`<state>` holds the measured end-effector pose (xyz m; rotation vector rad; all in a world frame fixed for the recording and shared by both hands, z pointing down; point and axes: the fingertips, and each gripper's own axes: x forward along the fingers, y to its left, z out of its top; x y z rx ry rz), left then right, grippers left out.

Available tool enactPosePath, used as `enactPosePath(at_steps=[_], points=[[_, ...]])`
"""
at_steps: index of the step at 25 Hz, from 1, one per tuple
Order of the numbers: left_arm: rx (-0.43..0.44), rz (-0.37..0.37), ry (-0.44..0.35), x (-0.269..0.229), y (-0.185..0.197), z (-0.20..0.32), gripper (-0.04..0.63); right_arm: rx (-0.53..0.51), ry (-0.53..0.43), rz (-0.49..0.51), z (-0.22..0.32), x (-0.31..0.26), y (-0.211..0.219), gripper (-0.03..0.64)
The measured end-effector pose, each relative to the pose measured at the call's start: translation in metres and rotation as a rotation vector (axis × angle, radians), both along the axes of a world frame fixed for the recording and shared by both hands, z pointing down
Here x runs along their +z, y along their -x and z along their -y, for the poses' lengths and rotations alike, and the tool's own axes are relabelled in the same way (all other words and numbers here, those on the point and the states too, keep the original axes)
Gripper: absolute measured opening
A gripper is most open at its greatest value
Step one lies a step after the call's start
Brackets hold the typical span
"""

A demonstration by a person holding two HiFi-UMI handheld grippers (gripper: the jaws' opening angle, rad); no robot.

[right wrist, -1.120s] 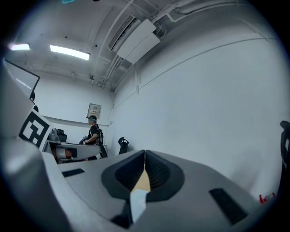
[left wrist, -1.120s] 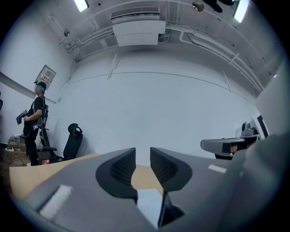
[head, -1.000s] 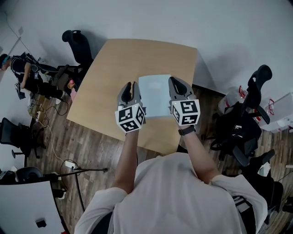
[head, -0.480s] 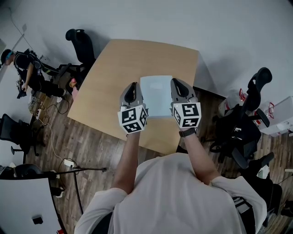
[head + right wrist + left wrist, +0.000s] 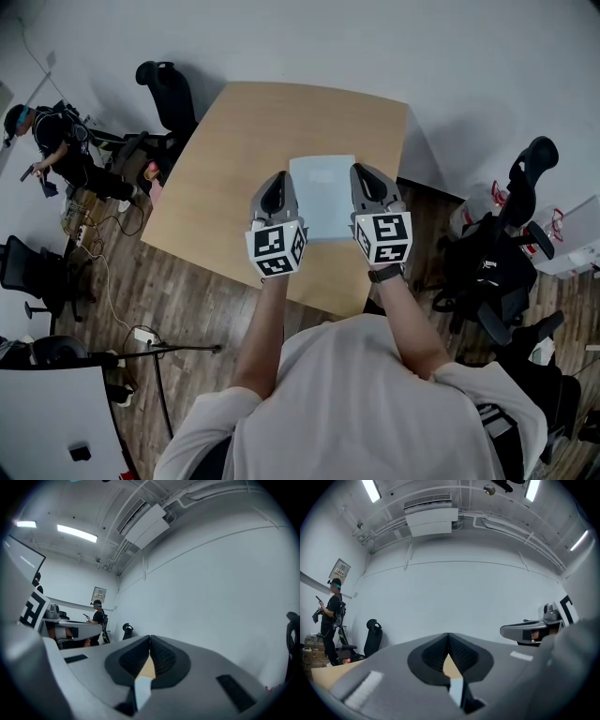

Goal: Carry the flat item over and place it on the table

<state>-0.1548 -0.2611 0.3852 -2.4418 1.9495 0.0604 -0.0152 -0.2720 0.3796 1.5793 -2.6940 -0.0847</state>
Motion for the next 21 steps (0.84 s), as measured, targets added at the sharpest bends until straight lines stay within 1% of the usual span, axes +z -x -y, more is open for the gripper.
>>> enactPosePath(at_steps=[8,15,18,21], points=[[0.011,-0.018,0.008,0.005,0.003,0.008,0.011,-0.011,0.0,-0.023,0.002,0.003,0.008,0.012],[0.059,-0.084,0.02,0.009,-0.008,0.025,0.011,-0.006,0.001,-0.059,0.011,0.007,0.003,0.012],[0.086,-0.094,0.049,0.012,-0.01,0.046,0.011,0.0,0.007,-0.064,0.02,0.011,0.0,0.012],[0.143,-0.1,0.102,0.016,-0.013,0.077,0.012,0.013,0.011,-0.057,0.03,0.015,-0.004,0.012]])
